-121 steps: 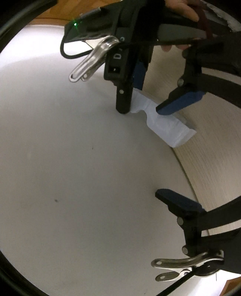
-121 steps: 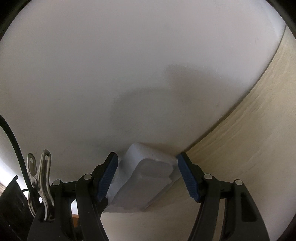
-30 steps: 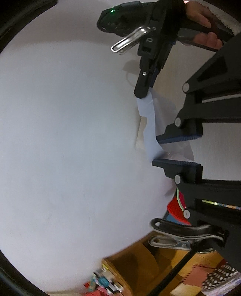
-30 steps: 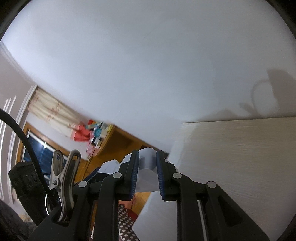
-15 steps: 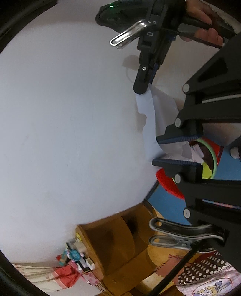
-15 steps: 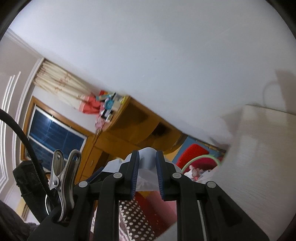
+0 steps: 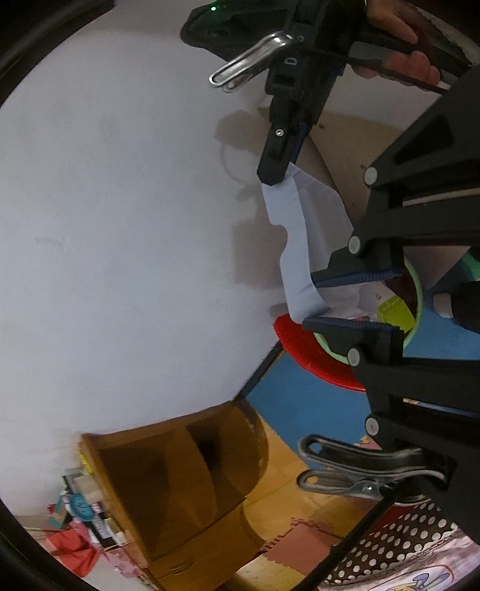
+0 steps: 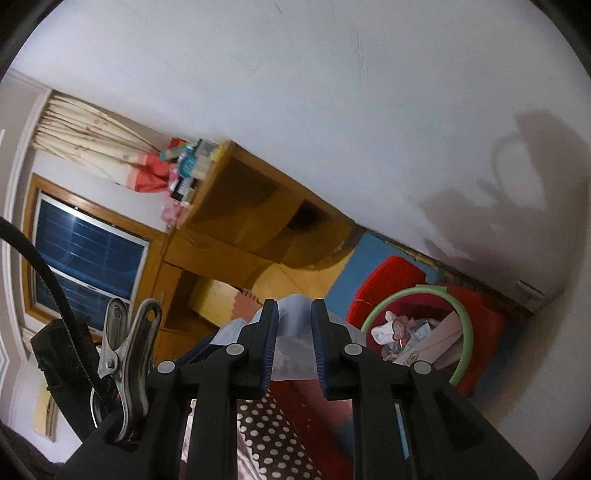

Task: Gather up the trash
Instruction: 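Carry the tray insert in the right gripper over the red bucket, then open the right gripper to drop the tray insert into the bucket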

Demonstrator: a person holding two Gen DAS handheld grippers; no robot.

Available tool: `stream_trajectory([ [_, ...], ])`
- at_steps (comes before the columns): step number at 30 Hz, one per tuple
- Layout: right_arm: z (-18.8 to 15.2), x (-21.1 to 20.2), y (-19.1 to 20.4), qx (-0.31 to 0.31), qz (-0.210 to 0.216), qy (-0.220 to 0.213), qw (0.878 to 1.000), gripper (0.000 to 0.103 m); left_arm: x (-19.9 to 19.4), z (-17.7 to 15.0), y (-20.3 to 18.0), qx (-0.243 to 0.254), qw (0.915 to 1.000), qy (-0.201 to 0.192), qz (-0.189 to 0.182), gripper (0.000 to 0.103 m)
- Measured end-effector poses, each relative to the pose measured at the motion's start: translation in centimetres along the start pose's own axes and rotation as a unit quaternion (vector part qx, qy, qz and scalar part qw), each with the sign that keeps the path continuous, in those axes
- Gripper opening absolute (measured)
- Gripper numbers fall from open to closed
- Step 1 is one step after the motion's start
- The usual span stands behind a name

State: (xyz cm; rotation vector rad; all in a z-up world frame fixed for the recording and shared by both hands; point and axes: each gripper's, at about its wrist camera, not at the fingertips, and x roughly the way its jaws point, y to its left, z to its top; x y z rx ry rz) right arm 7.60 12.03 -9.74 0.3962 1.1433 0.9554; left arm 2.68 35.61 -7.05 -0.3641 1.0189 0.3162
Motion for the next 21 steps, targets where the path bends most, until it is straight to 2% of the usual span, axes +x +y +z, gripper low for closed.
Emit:
stream_trajectory([
  [9, 0.8, 8.2, -0.8, 0.014, -0.028, 0.050, 0.998, 0.020, 8.5, 0.2, 4.4, -0.061, 0.9967, 0.054, 0.008, 0.015],
  [15, 0.8, 13.7, -2.0, 0.006, -0.068, 0.088, 0.994, 0.020, 14.3, -0.6, 6.5, -0.092, 0.9918, 0.088, 0.008, 0.015],
  [21, -0.4, 20.6, -4.3, -0.011, -0.129, 0.163, 0.978, 0.020, 18.9, -2.4, 7.9, -0.119, 0.9861, 0.115, 0.020, 0.015],
])
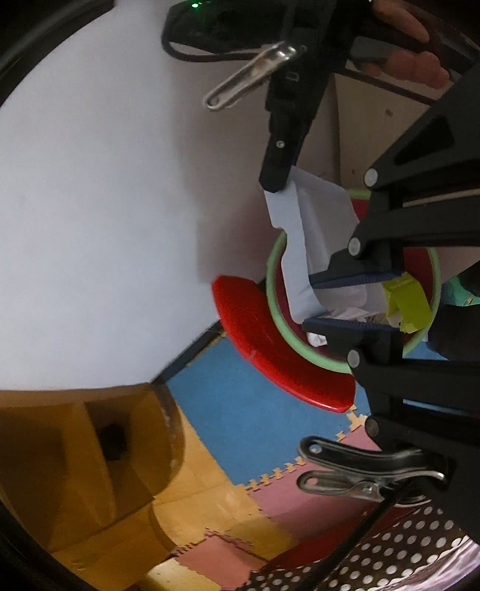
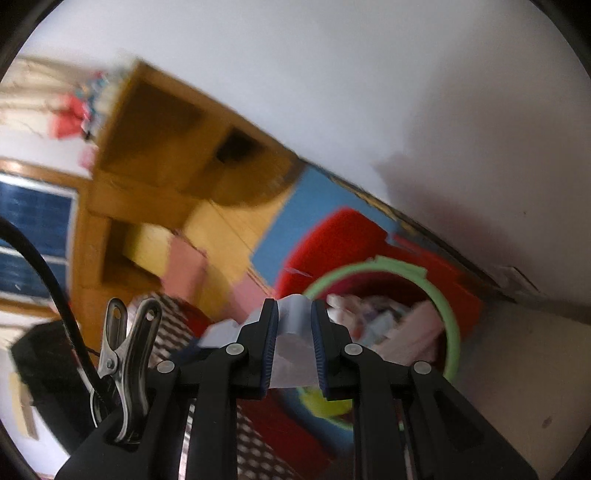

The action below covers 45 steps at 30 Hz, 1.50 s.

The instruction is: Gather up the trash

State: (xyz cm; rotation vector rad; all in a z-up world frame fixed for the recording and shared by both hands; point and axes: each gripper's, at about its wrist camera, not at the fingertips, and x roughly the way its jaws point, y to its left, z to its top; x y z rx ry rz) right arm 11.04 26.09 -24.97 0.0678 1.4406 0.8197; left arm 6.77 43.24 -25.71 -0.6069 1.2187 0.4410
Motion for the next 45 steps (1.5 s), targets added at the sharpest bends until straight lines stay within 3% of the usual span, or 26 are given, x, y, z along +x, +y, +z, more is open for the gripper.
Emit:
stream_trajectory([
  [12, -0.4, 6.7, -2.1, 0.018, 0.007, 0.026, 0.999, 0.020, 5.2, -0.5, 2.9, -0.028, 0.9991, 0.016, 0.027, 0.016],
  [16, -0.6, 8.1, -3.7, 0.060, 0.019, 0.035, 0.997, 0.020, 6.8, -0.6, 3.2, -0.032, 0.9988, 0.023, 0.028, 0.016],
  [20, -0.9, 10.1, -5.0, 0.073, -0.012, 0.058, 0.996, 0.020, 8.1, -0.7, 2.9, -0.026, 0.9986, 0.031, 0.035, 0.017],
  [28, -2.0, 13.1, -5.6, 0.026, -0.090, 0.094, 0.991, 0.021, 10.8, -1.1, 2.3, 0.004, 0.9974, 0.047, 0.055, 0.021],
  [29, -2.1, 13.1, -5.7, 0.024, -0.102, 0.089, 0.990, 0.023, 10.6, -1.2, 2.3, 0.006, 0.9975, 0.046, 0.054, 0.026],
  [31, -2.1, 12.8, -5.8, 0.026, -0.113, 0.082, 0.990, 0.040, 10.2, -1.1, 2.2, 0.008, 0.9973, 0.043, 0.059, 0.039],
  [32, -2.2, 12.7, -5.7, 0.025, -0.113, 0.085, 0.990, 0.043, 10.0, -1.0, 2.3, 0.009, 0.9970, 0.044, 0.064, 0.045],
  [35, -2.4, 12.0, -4.8, 0.005, -0.127, 0.088, 0.988, 0.055, 8.9, -0.7, 2.9, 0.002, 0.9969, 0.056, 0.055, 0.052],
  [40, -3.0, 9.1, -2.3, -0.057, -0.186, 0.063, 0.979, 0.081, 5.7, 0.3, 3.9, 0.009, 0.9975, 0.056, 0.044, 0.069],
  [45, -2.5, 3.8, 0.4, -0.083, -0.170, 0.019, 0.982, 0.081, 0.8, 1.4, 4.6, 0.010, 0.9984, 0.050, 0.027, 0.077],
])
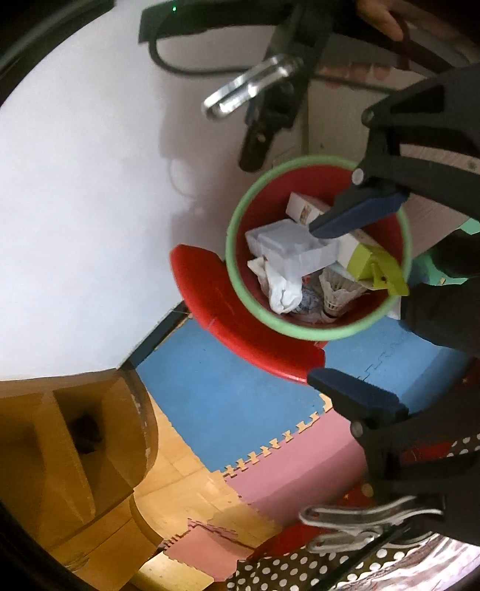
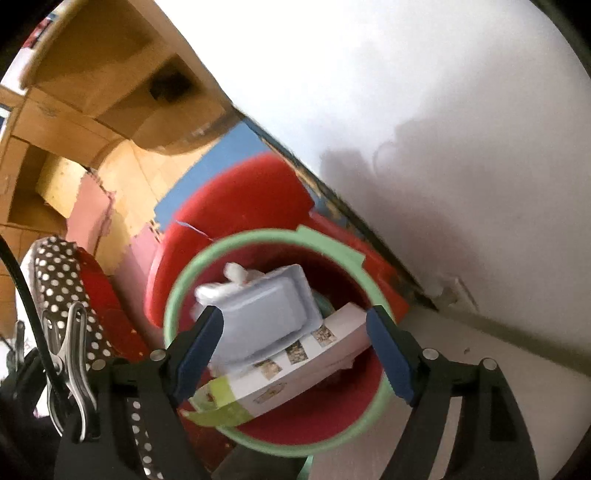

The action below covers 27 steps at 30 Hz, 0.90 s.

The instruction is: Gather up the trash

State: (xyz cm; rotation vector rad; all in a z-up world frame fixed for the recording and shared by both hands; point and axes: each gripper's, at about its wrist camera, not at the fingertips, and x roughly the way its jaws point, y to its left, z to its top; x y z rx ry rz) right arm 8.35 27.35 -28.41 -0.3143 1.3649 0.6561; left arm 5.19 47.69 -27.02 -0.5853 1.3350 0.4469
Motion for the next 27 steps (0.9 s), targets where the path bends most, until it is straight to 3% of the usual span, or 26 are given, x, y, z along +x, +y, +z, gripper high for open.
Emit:
stream_trajectory([
  [6, -0.1, -8.5, 1.7, -0.020, 0.020, -0.066, 0.997, 0.081, -6.7, 0.2, 0.4, -0.019, 0.9994, -0.026, -0.015, 0.081],
  [10, -2.5, -14.4, 2.1, -0.018, 0.032, -0.101, 0.994, 0.081, -11.2, -0.2, -0.6, -0.021, 0.9986, -0.044, -0.024, 0.081],
  [20, -12.3, -26.6, -0.4, 0.037, 0.058, -0.169, 0.983, 0.081, -19.6, -3.3, -5.0, 0.016, 0.9961, -0.081, -0.030, 0.082],
  [27, -18.7, -31.4, -2.4, 0.050, 0.059, -0.206, 0.976, 0.081, -21.2, -8.2, -8.0, 0.027, 0.9962, -0.076, -0.032, 0.082],
])
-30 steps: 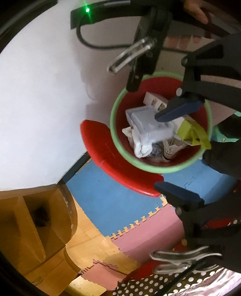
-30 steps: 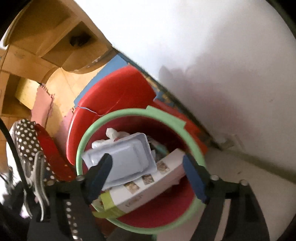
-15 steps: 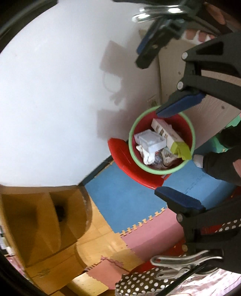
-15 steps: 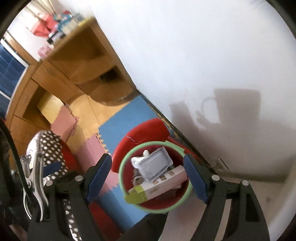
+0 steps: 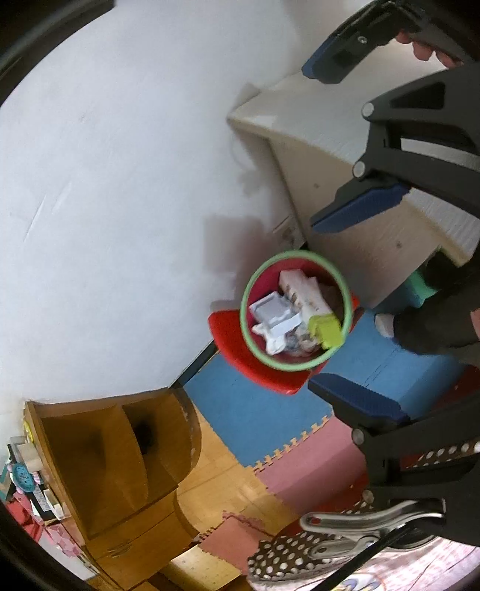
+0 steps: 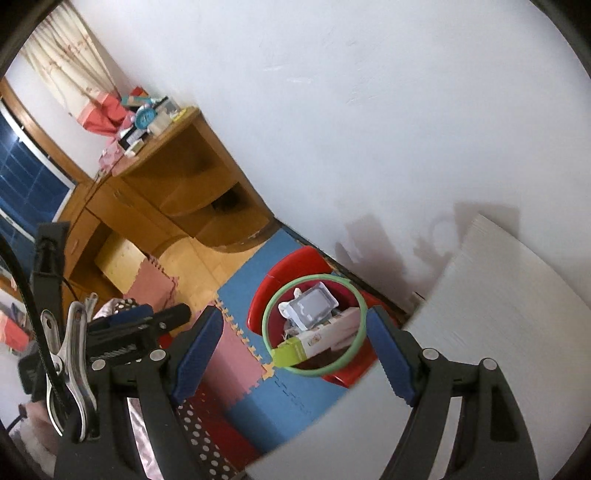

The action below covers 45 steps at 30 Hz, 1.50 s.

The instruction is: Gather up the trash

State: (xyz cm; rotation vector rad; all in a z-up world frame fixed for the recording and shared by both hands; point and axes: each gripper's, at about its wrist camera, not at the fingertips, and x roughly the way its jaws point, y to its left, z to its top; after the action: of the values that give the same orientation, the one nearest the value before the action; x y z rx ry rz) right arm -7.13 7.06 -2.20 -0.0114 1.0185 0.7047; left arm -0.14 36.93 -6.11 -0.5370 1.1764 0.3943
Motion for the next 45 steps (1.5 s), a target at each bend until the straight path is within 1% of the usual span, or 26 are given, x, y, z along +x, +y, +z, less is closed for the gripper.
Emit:
stream_trajectory([
  [3, -1.3, -2.4, -0.2, -0.020, -0.014, -0.013, 1.000, 0.081, -0.5, -2.0, -1.7, 0.001, 0.9999, 0.008, -0.014, 0.082],
  [5, -2.3, -4.2, -0.3, -0.042, -0.023, -0.025, 0.999, 0.081, -1.3, -3.2, -3.1, 0.010, 0.9999, -0.004, -0.011, 0.082],
  [9, -4.1, -7.0, -1.5, -0.048, -0.019, -0.043, 0.998, 0.081, -1.4, -5.0, -5.2, 0.032, 0.9994, -0.002, -0.009, 0.082],
  [11, -4.9, -7.6, -2.6, -0.046, -0.016, -0.040, 0.998, 0.081, -1.1, -6.0, -6.1, 0.043, 0.9990, 0.004, -0.005, 0.082],
  [14, -5.8, -7.8, -4.1, -0.034, -0.022, -0.029, 0.999, 0.081, -1.6, -7.1, -7.1, 0.051, 0.9987, -0.003, -0.004, 0.082],
  [17, -6.3, -7.6, -5.5, -0.014, -0.016, -0.020, 1.000, 0.081, -1.6, -7.7, -7.6, 0.056, 0.9984, -0.005, -0.003, 0.082],
  [21, -6.5, -7.5, -6.0, -0.023, -0.030, -0.017, 0.999, 0.081, -1.6, -8.1, -7.8, 0.055, 0.9985, -0.006, -0.005, 0.082],
  [24, -6.3, -7.4, -5.9, -0.030, -0.030, -0.016, 0.999, 0.081, -1.2, -8.3, -7.9, 0.058, 0.9983, 0.000, 0.005, 0.082],
  [31, -6.6, -7.5, -5.6, -0.045, -0.023, -0.014, 0.999, 0.081, -1.3, -8.6, -7.5, 0.057, 0.9983, -0.005, 0.010, 0.082],
  [38, -6.7, -7.5, -5.7, -0.045, -0.014, -0.018, 0.999, 0.081, -1.9, -8.1, -6.7, 0.045, 0.9988, -0.017, 0.014, 0.083],
  [45, -6.6, -7.3, -4.9, -0.050, -0.006, -0.022, 0.999, 0.081, -2.6, -7.8, -6.0, 0.042, 0.9987, -0.026, 0.014, 0.084],
])
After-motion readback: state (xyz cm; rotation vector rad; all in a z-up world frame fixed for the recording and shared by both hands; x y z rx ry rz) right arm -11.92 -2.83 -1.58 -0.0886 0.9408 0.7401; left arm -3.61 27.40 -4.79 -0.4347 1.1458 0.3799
